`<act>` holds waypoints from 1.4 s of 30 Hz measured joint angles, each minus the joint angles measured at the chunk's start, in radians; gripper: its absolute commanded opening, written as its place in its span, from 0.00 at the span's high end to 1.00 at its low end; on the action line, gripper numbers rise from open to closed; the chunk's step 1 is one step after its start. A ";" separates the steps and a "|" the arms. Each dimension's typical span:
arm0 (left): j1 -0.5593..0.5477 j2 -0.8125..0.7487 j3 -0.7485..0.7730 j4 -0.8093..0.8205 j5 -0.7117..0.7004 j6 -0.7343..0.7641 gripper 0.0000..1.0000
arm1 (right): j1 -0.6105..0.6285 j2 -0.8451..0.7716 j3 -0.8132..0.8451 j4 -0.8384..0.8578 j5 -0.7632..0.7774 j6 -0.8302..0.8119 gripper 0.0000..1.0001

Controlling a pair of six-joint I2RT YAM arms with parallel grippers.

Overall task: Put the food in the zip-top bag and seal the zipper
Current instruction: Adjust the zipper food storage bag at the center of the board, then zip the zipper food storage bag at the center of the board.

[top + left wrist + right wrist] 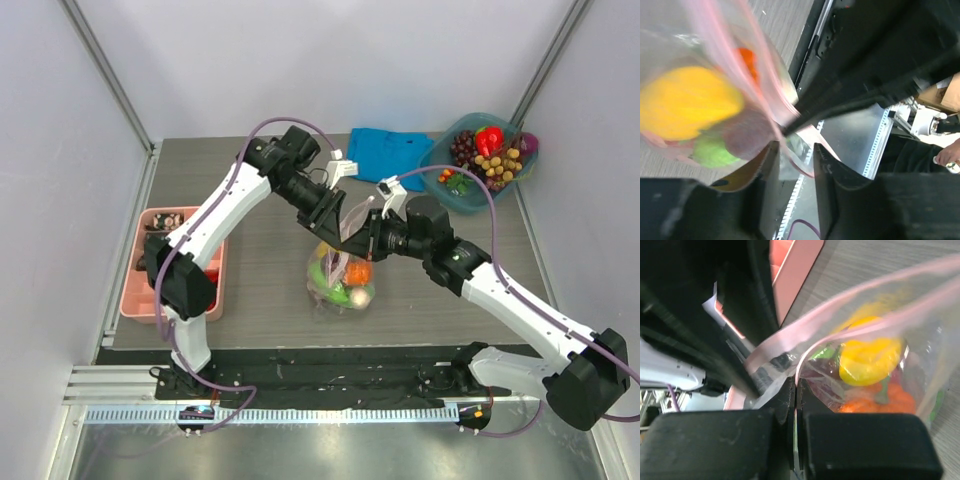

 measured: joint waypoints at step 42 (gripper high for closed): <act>-0.146 -0.356 -0.450 0.412 -0.491 -0.023 1.00 | 0.022 -0.013 -0.035 0.138 0.126 0.154 0.41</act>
